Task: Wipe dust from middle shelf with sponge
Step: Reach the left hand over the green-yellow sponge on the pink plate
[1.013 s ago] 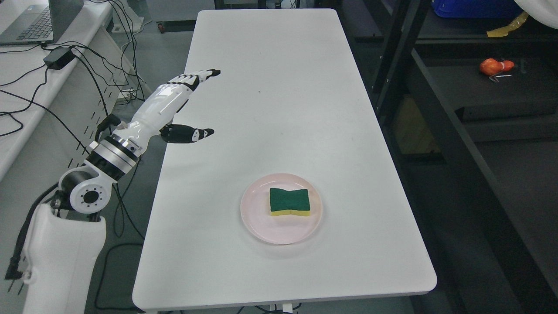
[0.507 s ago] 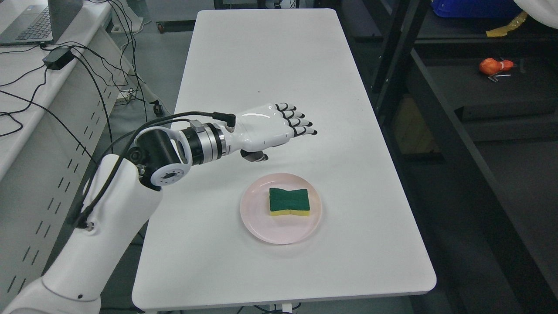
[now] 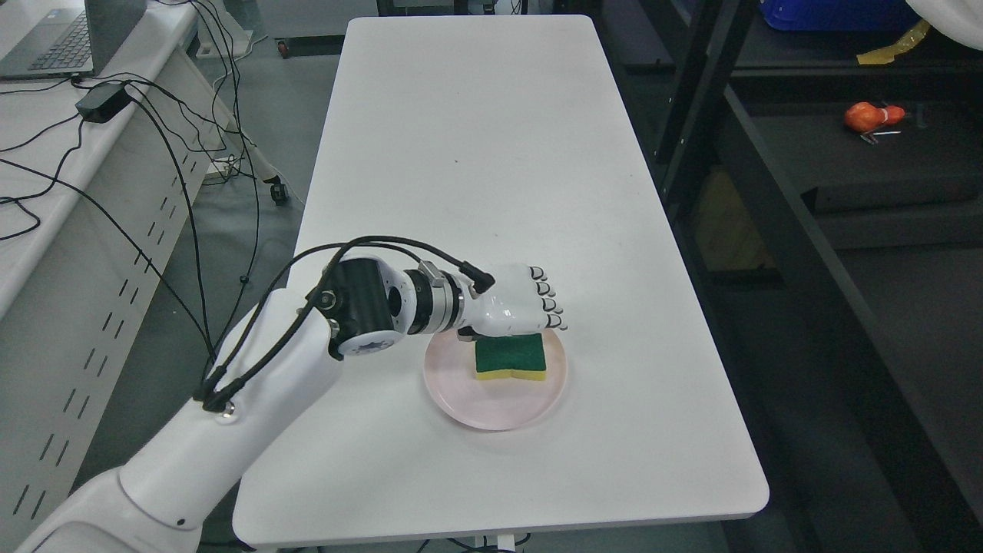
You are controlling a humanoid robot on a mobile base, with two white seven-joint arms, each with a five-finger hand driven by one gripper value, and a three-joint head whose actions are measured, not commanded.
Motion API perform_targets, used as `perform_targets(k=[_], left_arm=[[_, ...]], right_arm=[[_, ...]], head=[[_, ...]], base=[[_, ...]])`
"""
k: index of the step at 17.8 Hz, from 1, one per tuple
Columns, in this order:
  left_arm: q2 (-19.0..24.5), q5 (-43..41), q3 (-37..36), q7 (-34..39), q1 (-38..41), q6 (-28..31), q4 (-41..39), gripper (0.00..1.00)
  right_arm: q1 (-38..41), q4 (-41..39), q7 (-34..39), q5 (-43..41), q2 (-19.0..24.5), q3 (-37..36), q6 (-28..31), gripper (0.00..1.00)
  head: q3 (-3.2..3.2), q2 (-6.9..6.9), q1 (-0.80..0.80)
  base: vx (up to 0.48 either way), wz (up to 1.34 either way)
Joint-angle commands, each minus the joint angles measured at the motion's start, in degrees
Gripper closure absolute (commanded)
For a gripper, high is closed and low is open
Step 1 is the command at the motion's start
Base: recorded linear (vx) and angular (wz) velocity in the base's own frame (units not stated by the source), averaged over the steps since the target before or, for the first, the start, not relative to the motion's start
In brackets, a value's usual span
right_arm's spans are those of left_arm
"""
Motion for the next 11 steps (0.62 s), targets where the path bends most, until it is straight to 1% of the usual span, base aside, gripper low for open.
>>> perform_targets(k=[1, 6, 9, 11], left_arm=[[-2.1, -3.3, -8.4, -1.0, 0.3, 0.2, 0.2, 0.11], [-2.5, -3.5, -8.1, -1.0, 0.5, 0.7, 0.6, 0.11], [-2.7, -3.5, -7.9, -1.1, 1.4, 0.7, 0.4, 0.14], [-2.7, -3.5, -6.6, -1.1, 2.0, 0.8, 0.2, 0.19]], right_arm=[[0.0, -1.0, 0.0, 0.0, -1.0, 0.0, 0.0, 0.00], [0.0, -1.0, 0.0, 0.0, -1.0, 0.0, 0.0, 0.00], [0.0, -1.0, 0.0, 0.0, -1.0, 0.1, 0.0, 0.00], [0.0, -1.0, 0.0, 0.0, -1.0, 0.0, 0.0, 0.00]], head=[[0.00, 0.00, 0.00], [0.00, 0.00, 0.00], [0.00, 0.00, 0.00], [0.00, 0.00, 0.00]], base=[[0.000, 0.00], [0.000, 0.00], [0.000, 0.00], [0.000, 0.00]])
